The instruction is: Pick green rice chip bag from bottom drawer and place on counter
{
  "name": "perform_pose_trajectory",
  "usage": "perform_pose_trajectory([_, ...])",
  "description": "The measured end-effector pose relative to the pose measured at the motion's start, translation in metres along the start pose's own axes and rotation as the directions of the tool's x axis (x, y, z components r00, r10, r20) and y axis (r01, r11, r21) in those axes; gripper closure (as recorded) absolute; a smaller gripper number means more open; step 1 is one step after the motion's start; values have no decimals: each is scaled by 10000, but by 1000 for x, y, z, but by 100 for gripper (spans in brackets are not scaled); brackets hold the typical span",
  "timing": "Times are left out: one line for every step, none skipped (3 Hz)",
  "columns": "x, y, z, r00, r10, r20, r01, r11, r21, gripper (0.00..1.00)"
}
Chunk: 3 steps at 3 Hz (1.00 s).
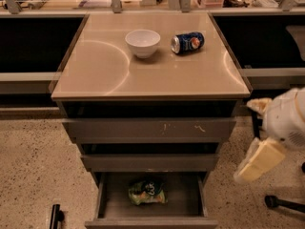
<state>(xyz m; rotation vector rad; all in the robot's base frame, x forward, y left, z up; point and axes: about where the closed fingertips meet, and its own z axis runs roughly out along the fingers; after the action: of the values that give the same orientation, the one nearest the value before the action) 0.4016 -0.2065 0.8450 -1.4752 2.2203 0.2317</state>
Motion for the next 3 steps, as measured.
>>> perform_pose_trajectory([42,23,93,9908,1320,285,-1295,9885,-787,0])
perform_pose_trajectory([48,18,112,9878,1498,431,-1476,9877,-510,0])
perform_pose_trajectory([61,25,123,9775,2050,491,-2042,9787,-204,0])
